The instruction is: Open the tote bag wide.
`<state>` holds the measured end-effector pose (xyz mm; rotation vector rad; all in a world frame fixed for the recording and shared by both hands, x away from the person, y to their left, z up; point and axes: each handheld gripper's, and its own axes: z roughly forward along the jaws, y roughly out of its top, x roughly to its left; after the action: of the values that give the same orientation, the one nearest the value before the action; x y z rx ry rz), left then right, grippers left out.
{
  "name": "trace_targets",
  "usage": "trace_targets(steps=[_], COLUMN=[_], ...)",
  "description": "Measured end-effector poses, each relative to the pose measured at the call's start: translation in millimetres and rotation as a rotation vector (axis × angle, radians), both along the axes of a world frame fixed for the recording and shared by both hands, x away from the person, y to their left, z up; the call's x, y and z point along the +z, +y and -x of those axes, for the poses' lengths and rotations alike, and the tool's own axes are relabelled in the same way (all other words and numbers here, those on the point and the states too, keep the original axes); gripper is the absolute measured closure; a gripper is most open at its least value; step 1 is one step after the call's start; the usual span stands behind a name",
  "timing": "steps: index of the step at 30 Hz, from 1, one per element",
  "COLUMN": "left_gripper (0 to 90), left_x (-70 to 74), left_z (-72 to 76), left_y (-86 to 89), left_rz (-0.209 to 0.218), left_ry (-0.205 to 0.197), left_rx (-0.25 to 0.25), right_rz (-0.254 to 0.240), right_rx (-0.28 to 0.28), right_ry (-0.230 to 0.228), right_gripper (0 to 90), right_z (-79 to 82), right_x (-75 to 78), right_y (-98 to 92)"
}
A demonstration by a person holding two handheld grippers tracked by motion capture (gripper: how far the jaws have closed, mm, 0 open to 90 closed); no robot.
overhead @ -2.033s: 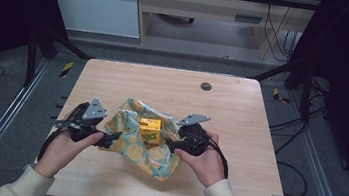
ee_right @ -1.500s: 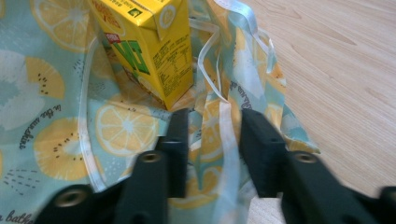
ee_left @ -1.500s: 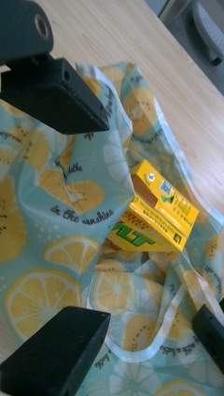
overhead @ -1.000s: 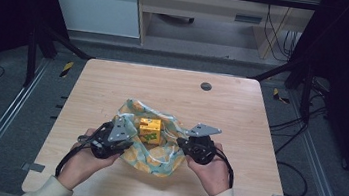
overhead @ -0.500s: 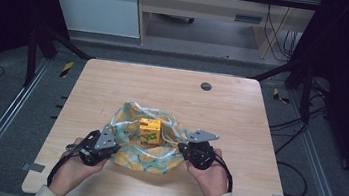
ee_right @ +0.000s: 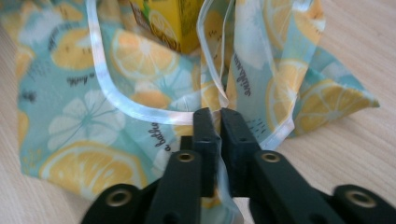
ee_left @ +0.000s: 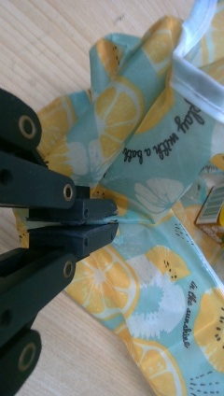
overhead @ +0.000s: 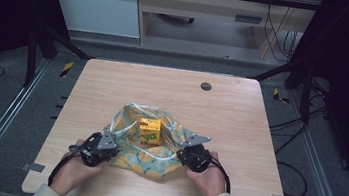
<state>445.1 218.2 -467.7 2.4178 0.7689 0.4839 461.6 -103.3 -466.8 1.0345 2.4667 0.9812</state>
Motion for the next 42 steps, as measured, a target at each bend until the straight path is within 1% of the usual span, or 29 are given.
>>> trace_targets(steps=[2, 5, 6, 7, 8, 9, 11, 12, 14, 15, 16, 21, 22, 24, 25, 26, 28, 29, 30, 31, 32, 33, 35, 37, 38, 39, 40, 41, 42], left_gripper=[86.9, 86.9, 86.8, 86.4, 86.1, 85.6, 85.3, 84.9, 84.9, 84.9, 85.1, 85.7, 85.8, 85.9, 85.9, 85.9, 85.9, 85.9, 85.9, 85.9, 85.9, 85.9, 85.9, 85.9, 85.9, 85.9, 85.9, 85.9, 85.8], left_x=[-1.7, -4.3, -4.3, -4.6, -4.6, -4.7, -3.9, -4.6, -4.8, -4.8, -4.7, -5.1, -5.1, -5.1, -5.2, -5.5, -5.4, -5.4, -5.5, -5.5, -5.6, -5.5, -5.3, -5.3, -5.3, -5.8, -6.2, -6.1, -6.1], left_z=[1.2, 1.1, 1.1, 0.2, 0.2, 0.0, -0.1, -0.1, 0.4, 0.4, 1.2, 1.6, 1.6, 1.3, 1.0, 0.9, 1.1, 1.1, 1.1, 1.1, 1.1, 1.2, 1.4, 1.5, 1.6, 1.8, 2.1, 2.2, 2.2], left_y=[-2.1, -2.0, -2.0, 0.4, 0.4, 1.7, 3.5, 3.1, 2.2, 2.2, 1.7, 2.2, 2.2, 2.7, 2.8, 2.8, 2.7, 2.7, 2.2, 2.2, 1.9, 1.8, 1.8, 1.8, 1.5, 1.2, 0.4, 0.0, 0.0], left_rz=[-0.009, -0.011, -0.011, -0.005, -0.005, 0.005, 0.011, 0.013, 0.008, 0.008, 0.007, 0.005, 0.005, 0.006, 0.005, 0.007, 0.005, 0.005, 0.004, 0.004, 0.005, 0.005, 0.005, 0.004, 0.003, 0.004, 0.000, -0.003, -0.003], left_ry=[0.003, 0.016, 0.016, 0.025, 0.025, 0.024, 0.026, 0.025, 0.027, 0.027, 0.025, 0.028, 0.028, 0.030, 0.031, 0.030, 0.030, 0.030, 0.029, 0.029, 0.028, 0.027, 0.026, 0.026, 0.026, 0.024, 0.023, 0.025, 0.025], left_rx=[-0.008, -0.015, -0.015, -0.009, -0.009, -0.005, 0.001, 0.003, 0.000, 0.000, -0.001, -0.005, -0.005, -0.004, -0.005, -0.004, -0.006, -0.006, -0.006, -0.006, -0.007, -0.007, -0.007, -0.007, -0.007, -0.008, -0.008, -0.009, -0.009], right_rz=[-0.031, -0.054, -0.054, -0.075, -0.075, -0.086, -0.090, -0.084, -0.074, -0.056, -0.024, 0.053, 0.053, 0.090, 0.111, 0.119, 0.135, 0.142, 0.153, 0.160, 0.152, 0.143, 0.118, 0.075, 0.064, 0.064, 0.010, -0.009, -0.009], right_rx=[-0.003, -0.011, -0.011, -0.032, -0.032, -0.034, -0.026, -0.001, 0.031, 0.051, 0.065, 0.109, 0.109, 0.104, 0.097, 0.090, 0.100, 0.093, 0.098, 0.103, 0.092, 0.090, 0.081, 0.070, 0.063, 0.063, 0.057, 0.058, 0.058], right_ry=[-0.018, -0.063, -0.063, -0.088, -0.088, -0.113, -0.126, -0.152, -0.162, -0.163, -0.159, -0.111, -0.111, -0.090, -0.061, -0.055, -0.018, -0.006, 0.002, 0.001, 0.002, 0.000, -0.031, -0.058, -0.081, -0.081, -0.122, -0.138, -0.138], right_gripper=[73.3, 60.3, 60.3, 54.9, 54.9, 54.3, 54.9, 58.0, 62.8, 63.8, 63.9, 58.1, 58.1, 55.6, 55.9, 57.1, 61.5, 65.9, 75.6, 81.0, 86.0, 88.1, 89.6, 89.9, 90.0, 90.0, 90.0, 90.0, 90.0], right_z=[-0.1, -0.4, -0.4, -0.9, -0.9, -0.1, 0.1, -1.0, -2.7, -3.7, -5.8, -24.2, -24.2, -33.2, -40.8, -42.9, -46.9, -47.8, -48.5, -49.1, -49.6, -49.9, -50.4, -50.2, -50.0, -50.0, -48.7, -47.8, -47.8], right_x=[5.7, 17.6, 17.6, 25.1, 25.1, 31.6, 35.5, 45.5, 52.2, 54.2, 54.3, 38.9, 38.9, 31.0, 25.0, 23.0, 19.2, 17.5, 16.6, 16.6, 17.8, 19.4, 26.0, 36.0, 42.3, 42.3, 56.6, 61.5, 61.5], right_y=[-0.8, -2.5, -2.5, -4.4, -4.4, -4.6, -3.0, 3.7, 11.2, 16.6, 23.4, 41.1, 41.1, 44.5, 44.3, 44.0, 43.0, 43.1, 43.0, 42.5, 42.2, 41.9, 41.6, 40.9, 40.3, 40.3, 39.0, 38.7, 38.7])
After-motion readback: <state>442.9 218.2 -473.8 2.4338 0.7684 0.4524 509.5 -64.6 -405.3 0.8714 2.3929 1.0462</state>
